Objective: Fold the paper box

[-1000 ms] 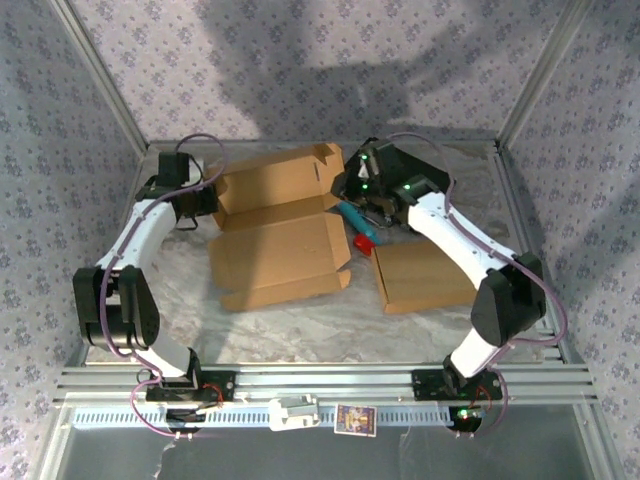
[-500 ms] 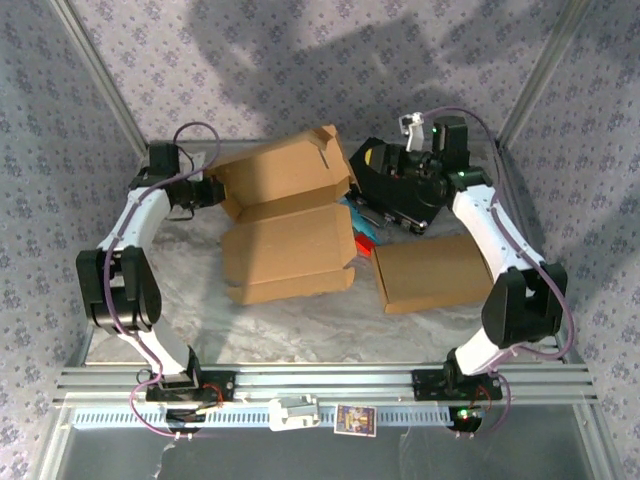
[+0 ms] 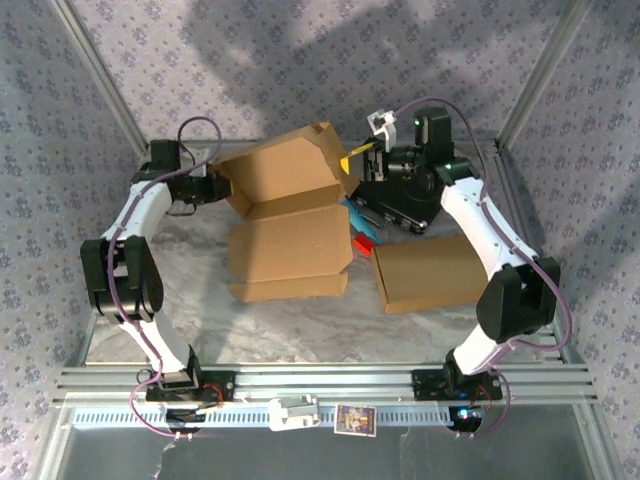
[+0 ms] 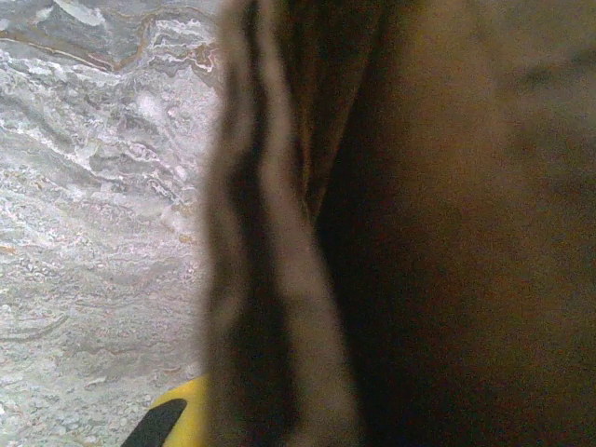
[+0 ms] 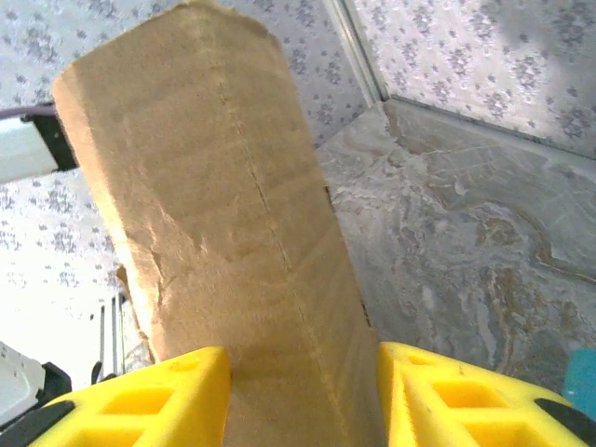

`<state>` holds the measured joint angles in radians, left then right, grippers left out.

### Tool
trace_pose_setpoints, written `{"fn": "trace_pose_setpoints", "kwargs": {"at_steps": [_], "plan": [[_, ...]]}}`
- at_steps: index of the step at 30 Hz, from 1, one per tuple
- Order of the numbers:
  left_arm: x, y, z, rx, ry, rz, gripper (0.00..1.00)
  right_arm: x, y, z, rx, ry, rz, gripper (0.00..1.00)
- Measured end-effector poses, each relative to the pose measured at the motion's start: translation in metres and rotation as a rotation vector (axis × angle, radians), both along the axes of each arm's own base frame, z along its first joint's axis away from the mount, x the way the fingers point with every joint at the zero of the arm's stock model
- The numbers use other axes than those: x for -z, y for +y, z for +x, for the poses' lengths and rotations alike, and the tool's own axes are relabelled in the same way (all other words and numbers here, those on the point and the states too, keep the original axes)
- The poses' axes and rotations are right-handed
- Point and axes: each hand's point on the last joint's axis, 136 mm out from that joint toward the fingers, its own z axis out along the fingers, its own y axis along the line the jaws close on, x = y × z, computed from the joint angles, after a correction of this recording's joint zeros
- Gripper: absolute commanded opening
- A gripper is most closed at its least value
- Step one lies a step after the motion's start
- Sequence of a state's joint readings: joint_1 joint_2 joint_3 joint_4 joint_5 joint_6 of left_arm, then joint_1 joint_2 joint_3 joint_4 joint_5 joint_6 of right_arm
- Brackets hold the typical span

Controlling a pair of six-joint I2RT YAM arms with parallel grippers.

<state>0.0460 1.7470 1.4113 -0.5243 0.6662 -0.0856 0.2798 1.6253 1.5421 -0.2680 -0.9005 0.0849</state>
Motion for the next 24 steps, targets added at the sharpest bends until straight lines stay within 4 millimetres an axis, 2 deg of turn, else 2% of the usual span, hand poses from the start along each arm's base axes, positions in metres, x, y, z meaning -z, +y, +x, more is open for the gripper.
{"fn": "trace_pose_setpoints", "kwargs": {"at_steps": [7,17,24], "plan": [[0.003,-0.001,-0.003,0.013,0.012,0.005,0.00,0.004,0.004,0.005,0.015,-0.044,-0.071,0.45],[0.005,-0.007,-0.007,0.027,0.026,0.009,0.00,0.001,0.023,0.003,0.042,-0.136,-0.191,0.44],[0.009,-0.010,-0.010,0.034,0.040,0.029,0.00,0.012,0.031,0.011,0.107,-0.193,-0.304,0.43]]}}
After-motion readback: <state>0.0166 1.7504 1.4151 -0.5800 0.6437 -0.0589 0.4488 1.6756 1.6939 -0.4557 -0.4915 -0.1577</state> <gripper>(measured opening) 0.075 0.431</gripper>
